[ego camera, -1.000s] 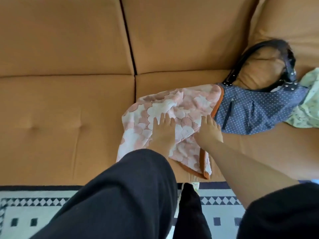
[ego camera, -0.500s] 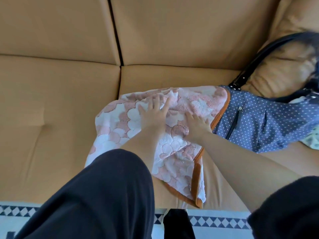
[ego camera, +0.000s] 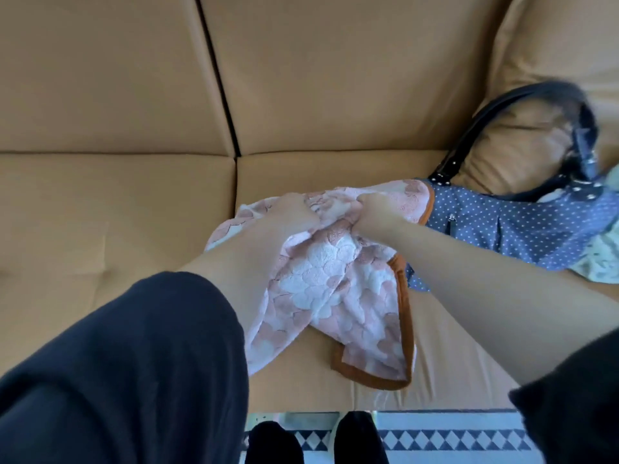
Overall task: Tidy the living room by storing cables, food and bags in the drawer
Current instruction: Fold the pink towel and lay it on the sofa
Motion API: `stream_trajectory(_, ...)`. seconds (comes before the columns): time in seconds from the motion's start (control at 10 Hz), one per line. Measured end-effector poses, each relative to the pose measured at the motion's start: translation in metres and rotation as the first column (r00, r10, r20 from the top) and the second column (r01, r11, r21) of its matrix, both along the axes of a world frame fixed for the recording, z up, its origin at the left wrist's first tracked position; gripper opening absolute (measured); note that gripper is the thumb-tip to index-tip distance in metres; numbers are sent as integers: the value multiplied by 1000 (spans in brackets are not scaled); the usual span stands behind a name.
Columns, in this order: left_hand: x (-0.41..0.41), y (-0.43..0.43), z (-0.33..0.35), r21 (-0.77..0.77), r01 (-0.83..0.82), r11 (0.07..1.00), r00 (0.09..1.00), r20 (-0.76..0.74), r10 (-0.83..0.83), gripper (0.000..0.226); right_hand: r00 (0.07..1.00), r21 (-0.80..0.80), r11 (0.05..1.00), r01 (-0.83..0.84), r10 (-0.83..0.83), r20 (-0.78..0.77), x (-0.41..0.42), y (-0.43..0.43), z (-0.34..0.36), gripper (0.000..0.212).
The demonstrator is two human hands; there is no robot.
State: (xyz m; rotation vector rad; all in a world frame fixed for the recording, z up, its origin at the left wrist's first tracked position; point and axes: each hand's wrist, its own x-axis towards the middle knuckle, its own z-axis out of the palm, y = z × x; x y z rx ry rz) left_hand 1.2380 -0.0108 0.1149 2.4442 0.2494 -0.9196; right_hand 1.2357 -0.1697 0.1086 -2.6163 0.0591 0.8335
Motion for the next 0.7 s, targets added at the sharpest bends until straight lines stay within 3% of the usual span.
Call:
stream_trajectory(0.1, 7, 2, 34, -63, 47, 997, 996, 83, -42, 35, 988, -102, 995, 11, 5, 155, 8, 0, 46, 42)
stream_trajectory(0.2, 9, 1, 74, -108, 113, 988, 985, 146, -96, 28, 982, -64, 993, -99, 108, 156, 25, -3, 83, 92)
stream_trajectory(0.3, 5, -2, 121, -122, 168, 978, 965, 225, -138, 31, 967, -58, 970, -237, 241, 82, 25, -4, 127, 78)
stream_trajectory(0.4, 5, -4, 160, -122, 251, 960, 934, 290, -207, 33, 952, -176, 945, -275, 293, 89, 26, -3, 168, 57)
stream_trajectory(0.5, 11, 1, 207, -75, 288, 955, 911, 330, -249, 35, 967, -127, 967, -222, 235, 99, 24, -6, 219, 37)
stream_trajectory(0.6, 22, 6, 260, 11, 356, 934, 879, 335, -339, 19, 971, -64, 980, -188, 195, 135, 24, -10, 273, 27)
stream_trajectory(0.7, 26, 9, 318, 45, 373, 927, 849, 387, -360, 25, 960, -14, 987, -163, 162, 227, 21, -11, 329, 32)
